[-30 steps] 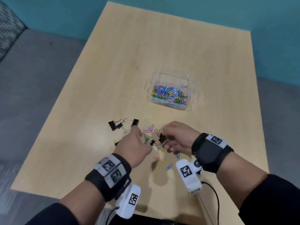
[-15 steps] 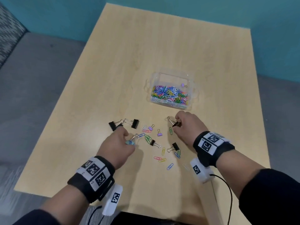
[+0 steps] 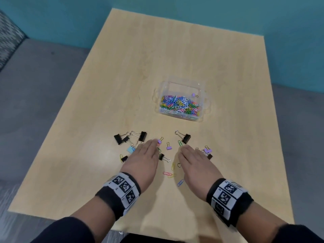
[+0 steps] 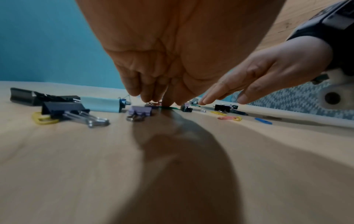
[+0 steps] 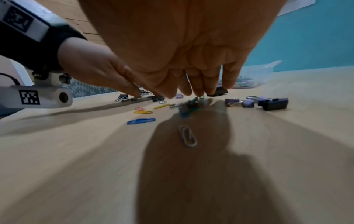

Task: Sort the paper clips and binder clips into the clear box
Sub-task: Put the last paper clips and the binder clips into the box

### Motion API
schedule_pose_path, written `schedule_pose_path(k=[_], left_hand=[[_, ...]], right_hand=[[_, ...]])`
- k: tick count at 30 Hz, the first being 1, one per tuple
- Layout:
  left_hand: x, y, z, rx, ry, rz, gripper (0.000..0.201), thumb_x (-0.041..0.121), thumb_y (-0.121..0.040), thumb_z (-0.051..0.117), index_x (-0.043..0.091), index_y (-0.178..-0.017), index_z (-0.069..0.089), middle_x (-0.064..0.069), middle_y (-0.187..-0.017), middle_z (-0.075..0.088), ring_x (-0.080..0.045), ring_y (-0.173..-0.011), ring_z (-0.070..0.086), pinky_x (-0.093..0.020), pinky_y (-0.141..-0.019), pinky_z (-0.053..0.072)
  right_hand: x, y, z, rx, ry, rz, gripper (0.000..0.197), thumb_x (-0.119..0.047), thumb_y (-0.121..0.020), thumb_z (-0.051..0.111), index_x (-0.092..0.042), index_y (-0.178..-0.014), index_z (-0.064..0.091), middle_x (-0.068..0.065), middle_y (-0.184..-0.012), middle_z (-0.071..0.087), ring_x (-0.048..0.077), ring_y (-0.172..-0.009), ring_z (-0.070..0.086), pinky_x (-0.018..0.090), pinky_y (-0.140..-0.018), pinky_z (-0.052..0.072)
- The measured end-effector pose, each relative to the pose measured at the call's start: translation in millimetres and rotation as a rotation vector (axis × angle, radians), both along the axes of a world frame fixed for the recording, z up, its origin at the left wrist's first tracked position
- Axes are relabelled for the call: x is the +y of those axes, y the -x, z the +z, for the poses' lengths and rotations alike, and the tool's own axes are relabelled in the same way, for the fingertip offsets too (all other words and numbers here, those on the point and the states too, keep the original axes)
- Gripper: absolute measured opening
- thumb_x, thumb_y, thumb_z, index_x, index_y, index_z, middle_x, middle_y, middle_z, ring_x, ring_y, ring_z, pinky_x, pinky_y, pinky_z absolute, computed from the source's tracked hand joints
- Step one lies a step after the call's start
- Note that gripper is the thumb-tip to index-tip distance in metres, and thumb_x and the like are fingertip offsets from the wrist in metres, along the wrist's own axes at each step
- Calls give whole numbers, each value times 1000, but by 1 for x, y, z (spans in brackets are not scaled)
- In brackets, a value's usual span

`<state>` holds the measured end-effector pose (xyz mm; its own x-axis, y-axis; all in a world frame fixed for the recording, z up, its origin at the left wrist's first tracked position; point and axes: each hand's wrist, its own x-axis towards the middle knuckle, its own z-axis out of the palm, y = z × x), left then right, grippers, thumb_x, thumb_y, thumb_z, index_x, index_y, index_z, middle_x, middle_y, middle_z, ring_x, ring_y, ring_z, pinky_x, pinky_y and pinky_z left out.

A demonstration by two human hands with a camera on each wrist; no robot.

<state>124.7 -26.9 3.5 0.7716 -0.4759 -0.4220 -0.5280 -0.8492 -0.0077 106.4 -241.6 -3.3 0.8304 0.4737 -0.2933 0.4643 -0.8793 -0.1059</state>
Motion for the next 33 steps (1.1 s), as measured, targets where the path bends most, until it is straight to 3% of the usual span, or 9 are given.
schedule_pose_path(k=[7,11,13,18,20,23,27,30,33], left_hand=[[6,10,2,-8,-41,-38,60,12,-89,31,-3,-145,17,-22,-155,8,-34,-142,11,-42,-117,9],[4,38,2,-50,10,-14,55,4,-75,34,-11,-125,51,-32,-134,45,-44,-121,47,-51,-104,36],[1,53,0,-64,50,-17,54,2,-75,27,-12,-118,57,-33,-127,51,-45,-115,52,-53,-99,42],[-13,78,-5,-75,157,-68,52,7,-74,34,-6,-117,61,-27,-128,54,-39,-115,55,-48,-97,45],[-16,81,-8,-60,219,-72,54,10,-71,43,-3,-120,60,-23,-131,54,-36,-118,54,-45,-97,46],[-21,77,-10,-56,257,-7,57,12,-75,33,-2,-126,56,-23,-135,50,-35,-123,50,-44,-97,47],[-22,64,-14,-51,200,138,58,10,-80,35,-7,-135,40,-29,-143,34,-42,-132,35,-49,-104,38],[-18,58,-9,-50,182,230,54,14,-77,59,-5,-127,50,-28,-135,45,-42,-123,45,-48,-96,45],[-13,56,-8,-103,171,238,51,22,-81,50,-2,-126,50,-25,-134,47,-40,-124,46,-48,-99,43]], right_hand=[[14,10,-2,-12,89,90,60,-19,-82,29,4,-136,40,25,-141,41,40,-134,34,56,-113,18],[7,31,7,1,143,143,61,-18,-79,36,7,-135,42,28,-138,43,44,-134,32,61,-111,18],[2,42,10,17,151,169,60,-17,-80,34,8,-135,43,30,-138,44,45,-135,32,61,-111,17],[-6,62,18,36,65,247,57,-19,-82,28,2,-131,48,21,-134,50,41,-134,36,56,-107,31],[-12,70,18,52,-63,146,56,-18,-75,35,-3,-126,52,14,-127,55,37,-124,47,49,-102,41],[-21,81,16,70,-185,-82,58,-17,-69,38,-5,-123,53,10,-124,55,32,-107,54,41,-88,50],[-16,86,7,74,-146,-184,66,-14,-69,32,-4,-132,48,15,-139,46,34,-126,45,44,-99,44],[-8,80,1,58,-130,-179,67,-13,-71,29,-4,-136,44,16,-142,43,34,-134,37,44,-105,39],[-5,74,1,44,-117,-176,65,-10,-72,27,-2,-133,48,17,-138,47,33,-131,42,46,-104,40]])
